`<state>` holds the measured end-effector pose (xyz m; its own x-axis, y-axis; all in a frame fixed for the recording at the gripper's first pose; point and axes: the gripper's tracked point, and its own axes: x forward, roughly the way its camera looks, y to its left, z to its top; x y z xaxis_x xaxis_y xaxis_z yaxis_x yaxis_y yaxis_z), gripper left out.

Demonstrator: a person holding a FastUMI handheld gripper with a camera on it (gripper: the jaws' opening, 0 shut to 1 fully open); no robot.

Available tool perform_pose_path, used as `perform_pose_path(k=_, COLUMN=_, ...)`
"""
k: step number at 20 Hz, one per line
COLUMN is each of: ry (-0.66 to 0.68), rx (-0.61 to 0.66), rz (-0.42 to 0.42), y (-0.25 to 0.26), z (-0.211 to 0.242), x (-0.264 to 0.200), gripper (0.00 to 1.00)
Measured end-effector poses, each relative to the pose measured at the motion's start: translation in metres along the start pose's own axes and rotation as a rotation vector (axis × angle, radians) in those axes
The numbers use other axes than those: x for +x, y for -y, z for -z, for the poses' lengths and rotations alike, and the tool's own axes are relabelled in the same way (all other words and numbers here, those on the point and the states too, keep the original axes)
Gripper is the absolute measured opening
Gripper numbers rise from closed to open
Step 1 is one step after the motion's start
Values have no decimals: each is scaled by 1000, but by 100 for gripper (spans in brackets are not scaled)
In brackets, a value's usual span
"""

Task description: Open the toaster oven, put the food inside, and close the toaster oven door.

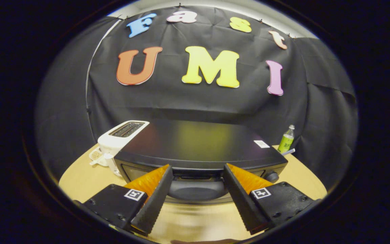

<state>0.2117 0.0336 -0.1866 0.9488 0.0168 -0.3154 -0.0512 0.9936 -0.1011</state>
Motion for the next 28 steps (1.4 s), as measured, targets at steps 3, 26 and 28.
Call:
perform_pose_path(k=3, ry=-17, rx=11, rz=-32, y=-1, z=10, x=0, gripper=100)
perform_pose_path(k=26, ry=-134, rx=77, rz=-66, y=2, z=157, x=-72, gripper=100)
perform_pose_path(k=28, ry=-181, rx=102, rz=-81, y=0, z=172, x=-73, gripper=100)
